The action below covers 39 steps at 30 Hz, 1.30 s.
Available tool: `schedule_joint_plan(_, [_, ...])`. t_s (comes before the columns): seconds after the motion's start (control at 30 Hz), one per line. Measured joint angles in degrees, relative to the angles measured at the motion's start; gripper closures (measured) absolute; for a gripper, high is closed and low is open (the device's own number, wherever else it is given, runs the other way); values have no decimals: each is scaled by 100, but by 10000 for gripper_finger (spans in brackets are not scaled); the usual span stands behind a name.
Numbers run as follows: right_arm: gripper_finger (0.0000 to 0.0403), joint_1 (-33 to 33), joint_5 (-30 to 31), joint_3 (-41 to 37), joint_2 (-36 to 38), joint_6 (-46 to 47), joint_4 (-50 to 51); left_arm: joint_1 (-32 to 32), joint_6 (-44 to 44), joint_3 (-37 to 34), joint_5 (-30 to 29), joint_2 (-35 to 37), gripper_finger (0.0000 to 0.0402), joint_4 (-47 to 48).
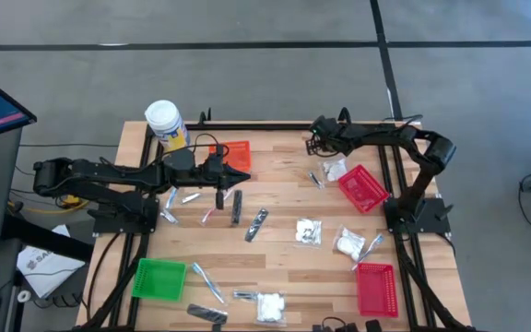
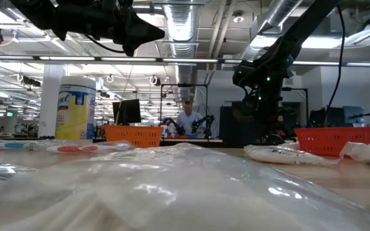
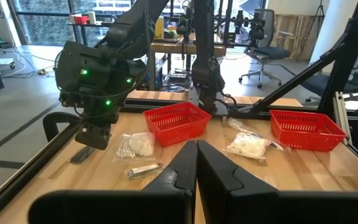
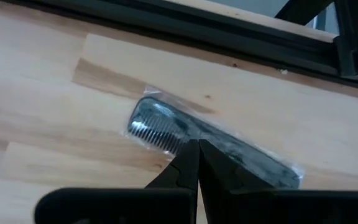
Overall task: Pick & Place Travel size toiletries
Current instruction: Put the black comb into the top red basket
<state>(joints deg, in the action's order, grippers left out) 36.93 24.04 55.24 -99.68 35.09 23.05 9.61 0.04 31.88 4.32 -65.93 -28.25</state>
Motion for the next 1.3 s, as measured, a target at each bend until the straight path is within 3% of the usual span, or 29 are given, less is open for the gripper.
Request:
schedule_joint_plan(0.3, [403,-12,4,-2,-33,54,77,0,-2,0,0,0,399,-3])
schedule_joint_plan(0.7, [403,115,-238,158,-791,-97,-109,-37,7,-2,0,0,399,-37])
schedule_joint_plan(1.3, [403,-1081,-2155,708,-837,-1616,24,-37,12,-2,0,0,399,-52])
